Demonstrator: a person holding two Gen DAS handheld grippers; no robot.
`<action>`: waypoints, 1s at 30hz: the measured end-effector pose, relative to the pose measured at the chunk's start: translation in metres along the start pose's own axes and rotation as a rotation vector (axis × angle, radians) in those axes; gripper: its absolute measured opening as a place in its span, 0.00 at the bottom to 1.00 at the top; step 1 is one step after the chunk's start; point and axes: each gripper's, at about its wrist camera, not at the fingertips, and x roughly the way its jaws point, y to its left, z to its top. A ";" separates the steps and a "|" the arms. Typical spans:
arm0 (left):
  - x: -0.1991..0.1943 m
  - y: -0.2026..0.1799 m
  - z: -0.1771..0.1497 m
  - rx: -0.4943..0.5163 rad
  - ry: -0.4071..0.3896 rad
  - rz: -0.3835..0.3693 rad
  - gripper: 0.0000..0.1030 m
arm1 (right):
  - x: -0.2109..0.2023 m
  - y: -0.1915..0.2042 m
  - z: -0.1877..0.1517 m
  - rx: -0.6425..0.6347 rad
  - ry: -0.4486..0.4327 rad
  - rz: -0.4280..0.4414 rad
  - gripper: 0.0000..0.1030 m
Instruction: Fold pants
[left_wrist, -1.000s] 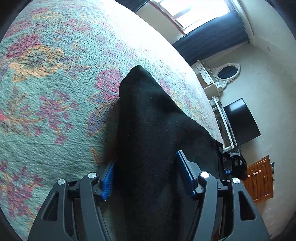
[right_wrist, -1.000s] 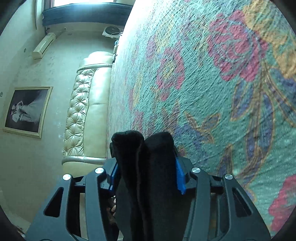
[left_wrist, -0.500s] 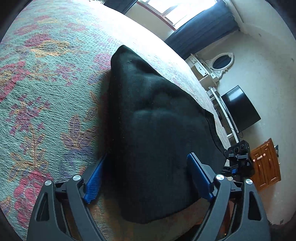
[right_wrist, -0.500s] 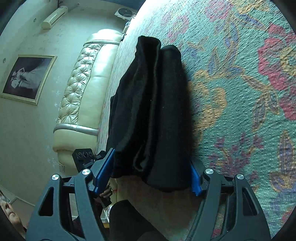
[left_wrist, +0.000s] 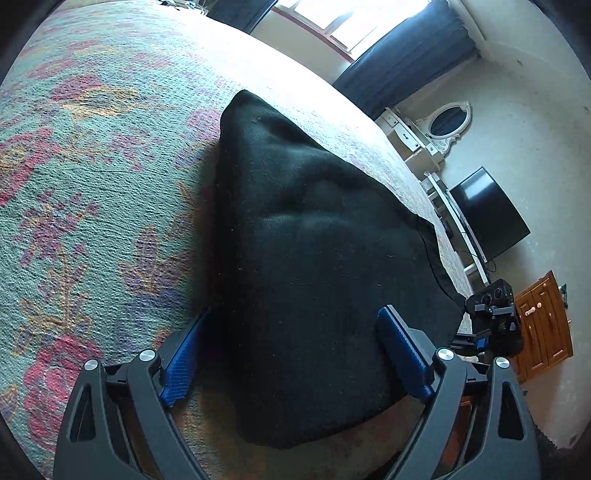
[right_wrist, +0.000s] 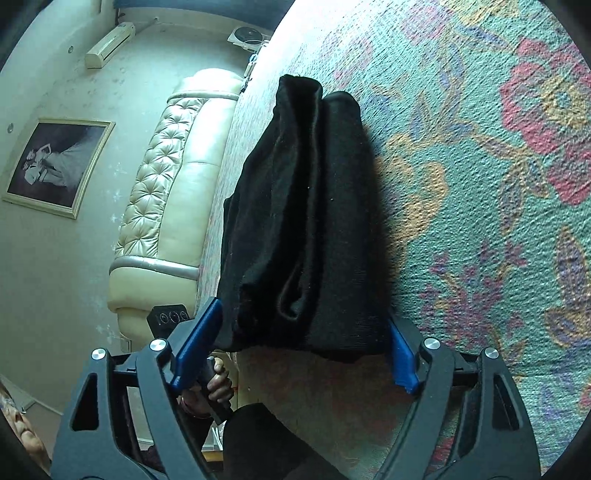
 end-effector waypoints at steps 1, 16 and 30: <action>0.001 -0.001 -0.001 0.000 0.000 0.002 0.86 | 0.000 0.000 0.000 0.005 -0.007 -0.004 0.77; 0.008 -0.008 -0.005 0.009 0.002 0.010 0.87 | -0.005 -0.035 -0.001 0.127 -0.014 0.119 0.38; 0.009 -0.007 -0.007 0.009 0.002 0.009 0.87 | -0.025 -0.052 -0.008 0.217 -0.075 0.180 0.40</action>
